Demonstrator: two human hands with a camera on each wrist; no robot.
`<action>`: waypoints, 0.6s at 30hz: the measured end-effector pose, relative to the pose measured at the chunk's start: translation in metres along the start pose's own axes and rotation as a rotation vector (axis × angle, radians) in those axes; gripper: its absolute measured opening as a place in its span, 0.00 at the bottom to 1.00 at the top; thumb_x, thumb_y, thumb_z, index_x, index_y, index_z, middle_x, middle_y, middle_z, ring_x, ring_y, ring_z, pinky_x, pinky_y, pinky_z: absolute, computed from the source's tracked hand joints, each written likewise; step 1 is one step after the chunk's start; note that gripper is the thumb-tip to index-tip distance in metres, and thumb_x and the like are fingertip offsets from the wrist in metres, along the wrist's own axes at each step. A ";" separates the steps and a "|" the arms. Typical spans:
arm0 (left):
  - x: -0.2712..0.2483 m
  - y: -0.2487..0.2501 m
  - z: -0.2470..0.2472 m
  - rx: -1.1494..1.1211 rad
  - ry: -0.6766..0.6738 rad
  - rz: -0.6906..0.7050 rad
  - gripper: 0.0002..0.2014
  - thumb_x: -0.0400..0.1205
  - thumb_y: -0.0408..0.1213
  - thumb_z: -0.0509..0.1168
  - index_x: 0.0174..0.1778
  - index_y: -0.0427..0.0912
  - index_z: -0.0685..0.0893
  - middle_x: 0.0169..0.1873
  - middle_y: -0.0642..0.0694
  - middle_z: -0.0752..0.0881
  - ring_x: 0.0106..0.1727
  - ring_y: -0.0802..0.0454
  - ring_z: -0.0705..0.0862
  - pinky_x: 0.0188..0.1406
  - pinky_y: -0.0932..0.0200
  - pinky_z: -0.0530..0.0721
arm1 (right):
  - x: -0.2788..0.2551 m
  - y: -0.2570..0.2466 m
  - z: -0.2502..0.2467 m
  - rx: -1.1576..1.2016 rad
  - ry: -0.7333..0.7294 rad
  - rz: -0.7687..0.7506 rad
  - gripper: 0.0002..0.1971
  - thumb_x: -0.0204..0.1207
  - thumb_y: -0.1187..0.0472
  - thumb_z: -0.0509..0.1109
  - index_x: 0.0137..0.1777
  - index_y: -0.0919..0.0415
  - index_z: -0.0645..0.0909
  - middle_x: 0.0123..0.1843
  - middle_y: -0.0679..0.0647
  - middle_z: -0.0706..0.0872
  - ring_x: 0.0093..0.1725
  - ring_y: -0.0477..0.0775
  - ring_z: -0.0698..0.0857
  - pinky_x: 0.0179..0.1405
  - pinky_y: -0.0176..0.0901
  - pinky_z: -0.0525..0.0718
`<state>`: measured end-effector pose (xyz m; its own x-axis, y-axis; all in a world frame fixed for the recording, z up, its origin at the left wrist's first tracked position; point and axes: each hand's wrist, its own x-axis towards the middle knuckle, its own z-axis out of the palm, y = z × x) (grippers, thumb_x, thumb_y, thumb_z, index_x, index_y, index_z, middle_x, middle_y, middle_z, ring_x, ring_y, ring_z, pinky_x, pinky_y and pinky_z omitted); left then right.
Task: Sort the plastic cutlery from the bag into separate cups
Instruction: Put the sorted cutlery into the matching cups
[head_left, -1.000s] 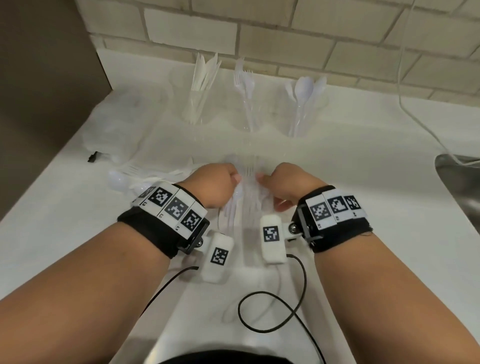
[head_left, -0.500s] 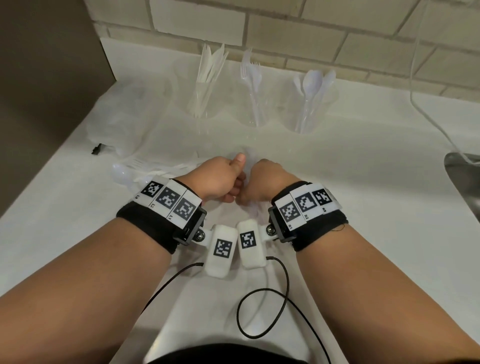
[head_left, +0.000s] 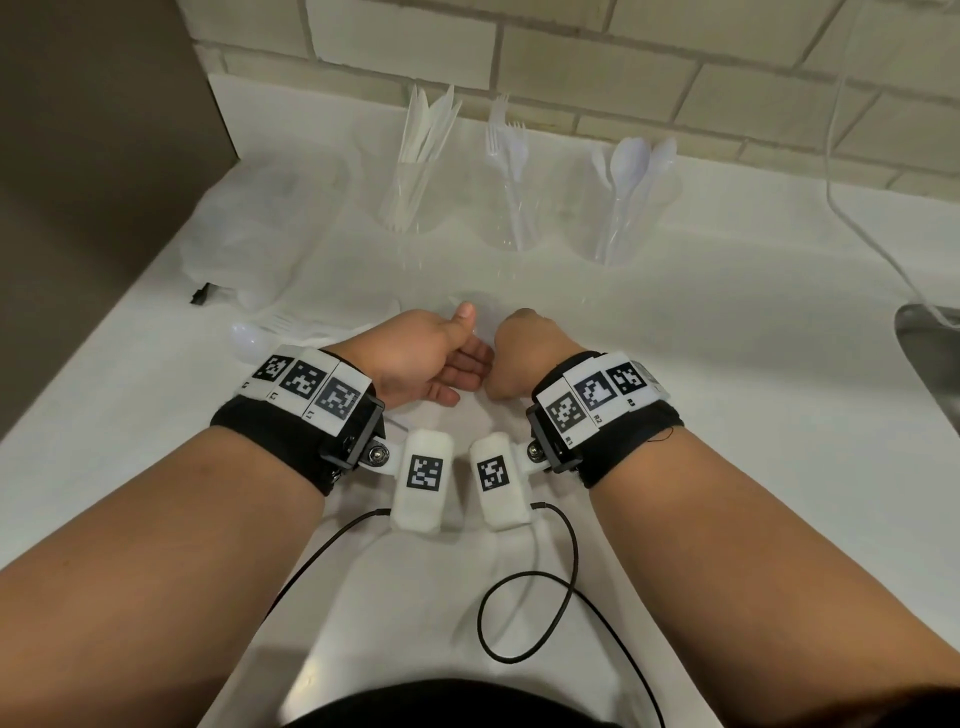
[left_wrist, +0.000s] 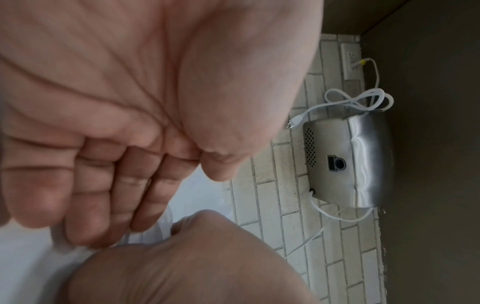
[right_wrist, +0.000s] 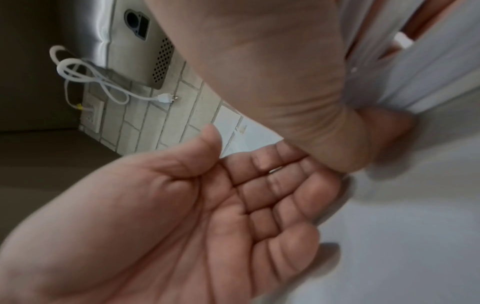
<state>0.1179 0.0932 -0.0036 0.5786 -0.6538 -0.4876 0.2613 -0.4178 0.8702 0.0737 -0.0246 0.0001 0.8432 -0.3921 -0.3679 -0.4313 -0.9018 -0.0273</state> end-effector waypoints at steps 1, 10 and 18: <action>-0.001 -0.001 0.000 0.003 -0.005 -0.001 0.27 0.87 0.55 0.46 0.52 0.39 0.85 0.51 0.40 0.88 0.56 0.45 0.86 0.57 0.48 0.81 | -0.001 0.000 0.000 -0.009 0.009 0.001 0.25 0.71 0.60 0.73 0.66 0.69 0.73 0.64 0.60 0.76 0.64 0.61 0.80 0.50 0.46 0.82; 0.001 -0.002 0.001 0.020 -0.038 0.000 0.30 0.87 0.56 0.43 0.59 0.38 0.84 0.57 0.39 0.87 0.60 0.42 0.85 0.54 0.50 0.80 | -0.004 0.004 -0.004 0.020 0.104 0.021 0.17 0.80 0.65 0.62 0.67 0.69 0.71 0.67 0.62 0.78 0.66 0.60 0.81 0.55 0.45 0.79; 0.003 0.006 -0.008 0.038 0.405 0.255 0.22 0.88 0.51 0.48 0.44 0.43 0.83 0.43 0.45 0.87 0.48 0.44 0.84 0.46 0.52 0.82 | -0.009 0.011 -0.004 0.037 0.108 -0.026 0.12 0.79 0.68 0.60 0.61 0.69 0.72 0.56 0.60 0.82 0.54 0.61 0.84 0.43 0.44 0.76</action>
<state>0.1278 0.0939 0.0007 0.8772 -0.4430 -0.1850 0.0474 -0.3036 0.9516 0.0631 -0.0316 0.0070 0.8833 -0.3875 -0.2640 -0.4183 -0.9056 -0.0702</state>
